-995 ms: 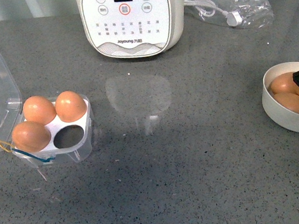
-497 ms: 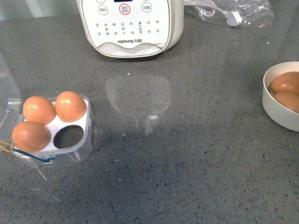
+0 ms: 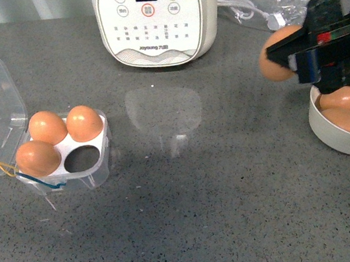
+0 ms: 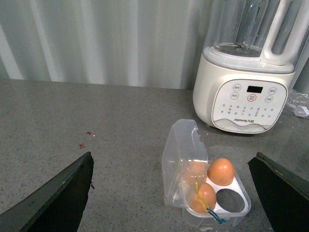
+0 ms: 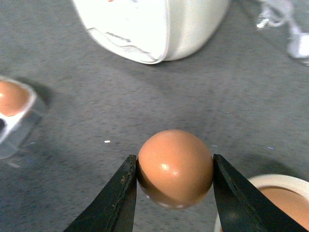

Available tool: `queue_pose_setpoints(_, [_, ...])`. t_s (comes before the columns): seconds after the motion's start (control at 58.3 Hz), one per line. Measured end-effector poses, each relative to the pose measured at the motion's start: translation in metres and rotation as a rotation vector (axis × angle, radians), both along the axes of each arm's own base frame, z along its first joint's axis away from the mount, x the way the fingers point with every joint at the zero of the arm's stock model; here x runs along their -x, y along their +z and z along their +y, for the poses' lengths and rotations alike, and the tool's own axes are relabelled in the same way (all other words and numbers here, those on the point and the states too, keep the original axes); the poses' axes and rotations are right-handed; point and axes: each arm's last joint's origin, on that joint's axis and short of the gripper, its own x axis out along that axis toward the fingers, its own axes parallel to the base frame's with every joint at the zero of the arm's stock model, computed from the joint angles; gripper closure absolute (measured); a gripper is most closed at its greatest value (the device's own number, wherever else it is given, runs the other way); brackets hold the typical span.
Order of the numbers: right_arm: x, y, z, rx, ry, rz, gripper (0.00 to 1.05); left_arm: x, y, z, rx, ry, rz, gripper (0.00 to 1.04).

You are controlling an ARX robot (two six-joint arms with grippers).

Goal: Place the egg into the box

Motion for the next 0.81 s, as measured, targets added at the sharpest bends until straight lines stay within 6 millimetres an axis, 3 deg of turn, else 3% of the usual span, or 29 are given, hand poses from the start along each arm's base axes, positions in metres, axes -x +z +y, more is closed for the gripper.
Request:
queue_pose_setpoints(0.343, [-0.013, -0.006, 0.064, -0.041, 0.406, 0.021, 0.66, 0.000, 0.000, 0.000, 0.000, 0.000, 0.000, 0.07])
queue_pose_setpoints(0.806, [-0.039, -0.022, 0.100, -0.012, 0.625, 0.047, 0.66, 0.000, 0.000, 0.000, 0.000, 0.000, 0.000, 0.07])
